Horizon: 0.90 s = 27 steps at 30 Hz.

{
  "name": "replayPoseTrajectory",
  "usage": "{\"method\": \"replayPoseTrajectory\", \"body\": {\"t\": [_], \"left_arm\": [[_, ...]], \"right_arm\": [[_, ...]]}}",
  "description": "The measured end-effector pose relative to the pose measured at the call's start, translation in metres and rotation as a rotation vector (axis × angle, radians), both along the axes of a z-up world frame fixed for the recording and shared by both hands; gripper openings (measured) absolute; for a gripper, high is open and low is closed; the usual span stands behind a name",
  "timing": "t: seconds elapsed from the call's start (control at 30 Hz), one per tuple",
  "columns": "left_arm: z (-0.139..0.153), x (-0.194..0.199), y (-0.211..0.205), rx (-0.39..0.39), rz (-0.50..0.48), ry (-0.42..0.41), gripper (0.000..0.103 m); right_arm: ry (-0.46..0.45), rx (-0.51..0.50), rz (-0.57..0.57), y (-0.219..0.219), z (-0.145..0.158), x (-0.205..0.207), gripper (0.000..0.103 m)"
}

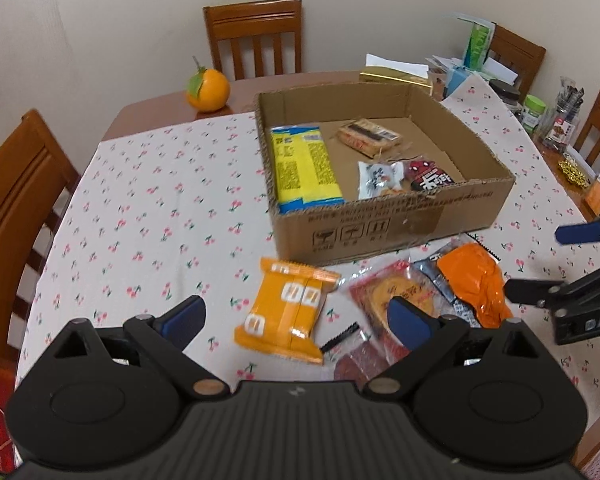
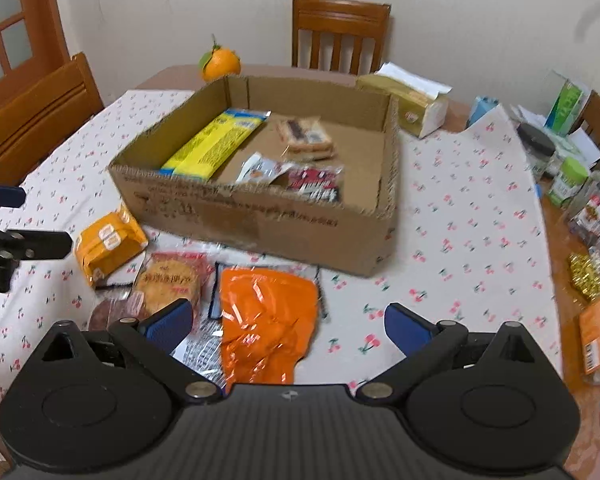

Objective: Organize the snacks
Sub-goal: 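Move both tools back toward the remaining snacks beside the box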

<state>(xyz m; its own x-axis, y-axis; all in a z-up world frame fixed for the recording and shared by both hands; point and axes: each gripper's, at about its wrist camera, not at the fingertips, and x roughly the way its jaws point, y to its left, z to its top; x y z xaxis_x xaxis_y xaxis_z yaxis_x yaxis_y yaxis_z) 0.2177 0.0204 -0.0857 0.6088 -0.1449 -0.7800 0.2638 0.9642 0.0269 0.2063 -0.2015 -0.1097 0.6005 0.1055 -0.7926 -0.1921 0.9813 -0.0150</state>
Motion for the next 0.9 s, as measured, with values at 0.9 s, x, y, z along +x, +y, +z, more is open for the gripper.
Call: {"method": "replayPoseTrajectory", "body": {"t": [0.9], "left_arm": [[-0.027,0.016,0.001,0.015,-0.051,0.074,0.097]], "right_arm": [[0.104,0.021,-0.169,-0.025,-0.063,0.013,0.103]]}}
